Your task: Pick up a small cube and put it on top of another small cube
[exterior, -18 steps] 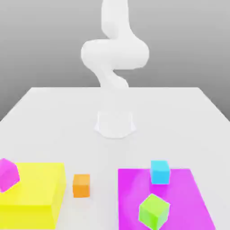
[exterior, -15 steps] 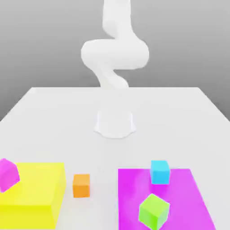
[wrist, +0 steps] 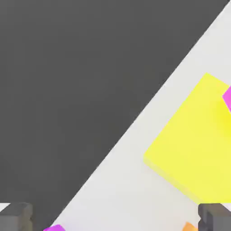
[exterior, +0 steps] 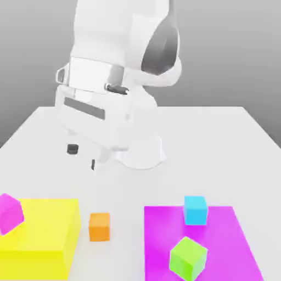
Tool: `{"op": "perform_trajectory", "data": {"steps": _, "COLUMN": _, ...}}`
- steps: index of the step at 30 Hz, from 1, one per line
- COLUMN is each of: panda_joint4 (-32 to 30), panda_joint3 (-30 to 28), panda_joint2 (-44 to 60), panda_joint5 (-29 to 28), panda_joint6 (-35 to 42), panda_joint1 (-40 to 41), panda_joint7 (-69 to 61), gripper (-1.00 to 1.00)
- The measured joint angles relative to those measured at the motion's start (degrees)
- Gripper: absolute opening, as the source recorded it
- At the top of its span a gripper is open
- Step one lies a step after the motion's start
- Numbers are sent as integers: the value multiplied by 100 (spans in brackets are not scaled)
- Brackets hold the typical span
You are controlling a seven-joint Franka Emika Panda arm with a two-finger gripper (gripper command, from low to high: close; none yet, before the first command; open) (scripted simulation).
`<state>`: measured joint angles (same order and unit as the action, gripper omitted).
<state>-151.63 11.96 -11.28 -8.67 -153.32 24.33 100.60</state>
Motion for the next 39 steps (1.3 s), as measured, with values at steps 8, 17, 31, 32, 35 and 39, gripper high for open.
{"op": "perform_trajectory", "data": {"steps": 8, "panda_joint4": -782, "panda_joint3": -59, "panda_joint2": 1229, "panda_joint5": 455, "panda_joint6": -869, "panda_joint1": 359, "panda_joint7": 1553, "gripper": 0}}
{"op": "perform_trajectory", "data": {"steps": 17, "panda_joint4": -685, "panda_joint3": -510, "panda_joint2": 2423, "panda_joint5": 84, "panda_joint6": -1832, "panda_joint1": 2, "panda_joint7": 2153, "gripper": 0}}
{"op": "perform_trajectory", "data": {"steps": 31, "panda_joint4": -693, "panda_joint3": -540, "panda_joint2": 2390, "panda_joint5": 166, "panda_joint6": -1825, "panda_joint1": -51, "panda_joint7": 2094, "gripper": -100}}
{"op": "perform_trajectory", "data": {"steps": 32, "panda_joint4": -717, "panda_joint3": -468, "panda_joint2": 2256, "panda_joint5": 265, "panda_joint6": -1718, "panda_joint1": -1, "panda_joint7": 2021, "gripper": -100}}
{"op": "perform_trajectory", "data": {"steps": 35, "panda_joint4": -798, "panda_joint3": -322, "panda_joint2": 1855, "panda_joint5": 517, "panda_joint6": -1393, "panda_joint1": 84, "panda_joint7": 1831, "gripper": -100}}
{"op": "perform_trajectory", "data": {"steps": 39, "panda_joint4": -761, "panda_joint3": -339, "panda_joint2": 1375, "panda_joint5": 484, "panda_joint6": -1042, "panda_joint1": 168, "panda_joint7": 1657, "gripper": -100}}
